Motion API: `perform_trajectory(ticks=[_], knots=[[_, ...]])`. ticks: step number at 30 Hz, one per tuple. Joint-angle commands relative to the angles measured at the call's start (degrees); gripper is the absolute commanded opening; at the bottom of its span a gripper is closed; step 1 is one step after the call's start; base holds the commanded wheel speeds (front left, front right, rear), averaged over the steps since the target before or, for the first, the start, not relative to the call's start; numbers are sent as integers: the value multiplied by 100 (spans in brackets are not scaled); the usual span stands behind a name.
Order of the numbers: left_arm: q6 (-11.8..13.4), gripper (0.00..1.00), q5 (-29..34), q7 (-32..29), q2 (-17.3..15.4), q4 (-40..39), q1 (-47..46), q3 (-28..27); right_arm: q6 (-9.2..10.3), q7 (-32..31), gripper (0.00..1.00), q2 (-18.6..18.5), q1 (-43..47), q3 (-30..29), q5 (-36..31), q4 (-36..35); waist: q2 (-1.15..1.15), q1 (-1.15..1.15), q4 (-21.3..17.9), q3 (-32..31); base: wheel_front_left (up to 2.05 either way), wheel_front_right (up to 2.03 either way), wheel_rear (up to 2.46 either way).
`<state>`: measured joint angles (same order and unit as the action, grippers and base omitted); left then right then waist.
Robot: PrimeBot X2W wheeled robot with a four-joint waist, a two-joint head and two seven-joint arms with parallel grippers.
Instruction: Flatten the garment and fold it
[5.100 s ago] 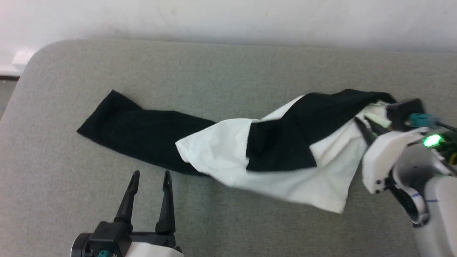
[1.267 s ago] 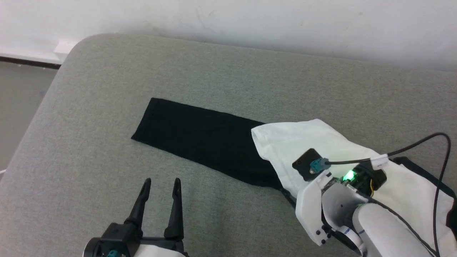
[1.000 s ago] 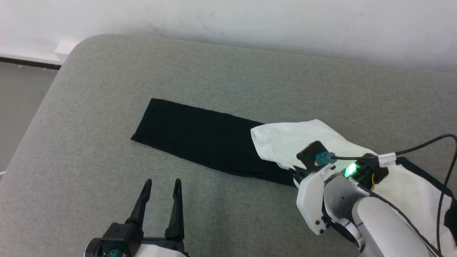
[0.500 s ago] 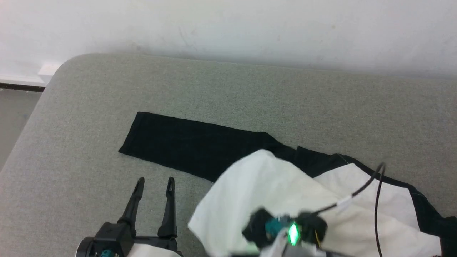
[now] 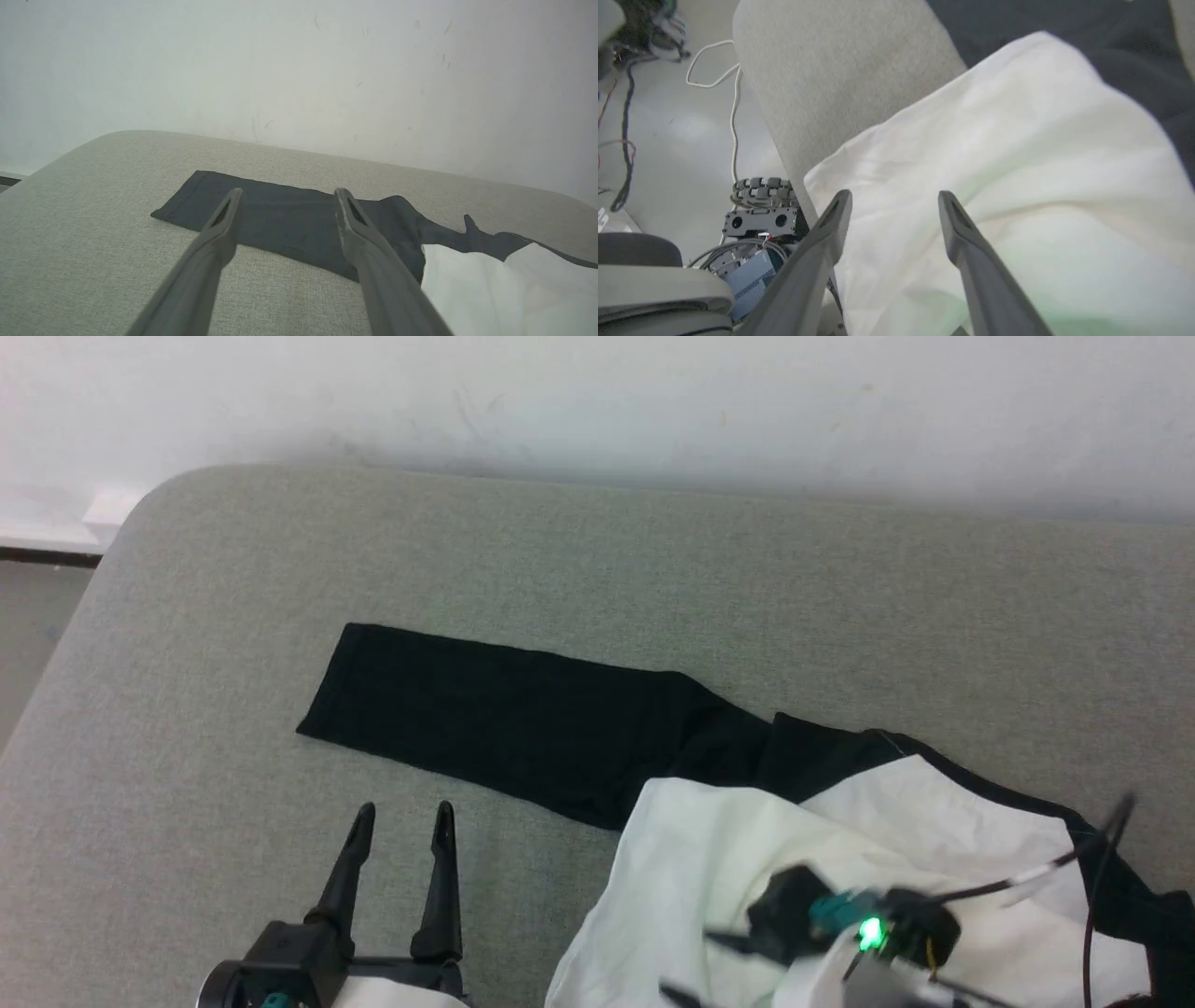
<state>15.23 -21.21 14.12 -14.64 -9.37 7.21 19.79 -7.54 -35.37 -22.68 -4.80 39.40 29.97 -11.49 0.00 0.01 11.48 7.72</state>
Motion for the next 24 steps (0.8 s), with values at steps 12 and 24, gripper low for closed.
perform_trajectory(ticks=[12,24], knots=[[143,100,72,-22,-191,-338,207,-71,5,2354,100,1388,930,-3104,-2367,-1286,0,-1,-596,-202,0,0,0],[122,100,112,-147,-348,-431,370,14,5,3419,100,1978,2465,-4098,-2420,-1099,0,-1,-1154,-256,0,0,0]])
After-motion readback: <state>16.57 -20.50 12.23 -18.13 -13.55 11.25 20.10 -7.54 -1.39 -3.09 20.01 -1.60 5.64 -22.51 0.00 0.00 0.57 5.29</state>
